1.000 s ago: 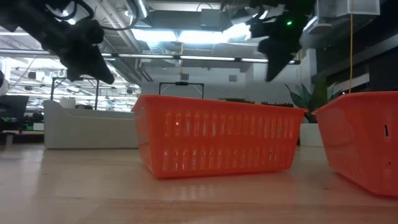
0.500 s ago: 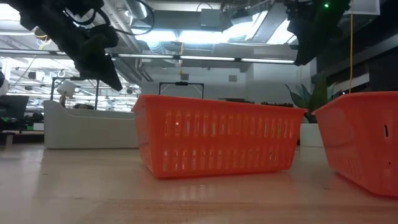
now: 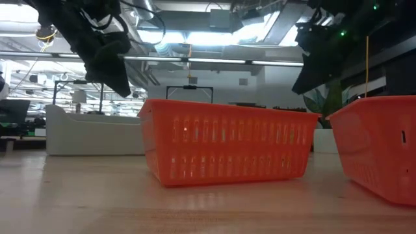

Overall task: Stack baskets by color
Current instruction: Stack the bottom left gray bin on top of the top gray bin

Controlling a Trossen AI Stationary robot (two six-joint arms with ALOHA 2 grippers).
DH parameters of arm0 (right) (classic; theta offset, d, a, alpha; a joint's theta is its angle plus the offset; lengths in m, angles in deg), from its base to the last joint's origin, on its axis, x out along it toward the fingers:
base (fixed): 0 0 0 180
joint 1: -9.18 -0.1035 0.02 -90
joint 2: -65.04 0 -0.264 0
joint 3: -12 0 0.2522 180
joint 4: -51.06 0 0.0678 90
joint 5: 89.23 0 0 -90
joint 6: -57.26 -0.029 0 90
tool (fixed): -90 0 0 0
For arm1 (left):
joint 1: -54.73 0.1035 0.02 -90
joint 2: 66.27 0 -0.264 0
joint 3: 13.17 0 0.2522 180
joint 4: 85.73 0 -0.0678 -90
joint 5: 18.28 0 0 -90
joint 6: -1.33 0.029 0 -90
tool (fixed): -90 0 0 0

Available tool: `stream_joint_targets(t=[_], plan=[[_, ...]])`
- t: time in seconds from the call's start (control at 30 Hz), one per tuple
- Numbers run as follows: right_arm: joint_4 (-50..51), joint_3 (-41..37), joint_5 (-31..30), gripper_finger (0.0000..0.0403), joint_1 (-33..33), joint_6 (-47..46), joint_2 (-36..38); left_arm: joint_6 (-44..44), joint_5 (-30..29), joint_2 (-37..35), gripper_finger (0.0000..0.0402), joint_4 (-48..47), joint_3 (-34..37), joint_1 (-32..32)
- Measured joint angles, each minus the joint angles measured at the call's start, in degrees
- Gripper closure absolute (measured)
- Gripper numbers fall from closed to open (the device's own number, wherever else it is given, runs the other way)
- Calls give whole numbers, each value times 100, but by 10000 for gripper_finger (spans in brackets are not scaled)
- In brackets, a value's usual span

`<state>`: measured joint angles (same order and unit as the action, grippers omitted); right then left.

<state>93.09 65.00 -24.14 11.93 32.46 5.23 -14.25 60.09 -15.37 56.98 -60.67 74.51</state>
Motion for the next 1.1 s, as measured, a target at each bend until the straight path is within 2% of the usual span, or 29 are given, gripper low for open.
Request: stream_joint_targets(t=[0.17,0.6,0.83,1.0,1.1], plan=[[-745,-335,386,256,13,371,0,-363,404,205,286,-122,0,254],[-751,-340,405,256,21,431,2,-314,386,976,285,-203,0,438],[-751,-340,405,256,21,433,0,224,381,1491,285,-196,0,438],[-745,-340,405,256,21,451,0,250,384,1887,285,-148,2,436],[-735,-340,405,256,23,451,0,74,601,1910,287,25,-5,405]])
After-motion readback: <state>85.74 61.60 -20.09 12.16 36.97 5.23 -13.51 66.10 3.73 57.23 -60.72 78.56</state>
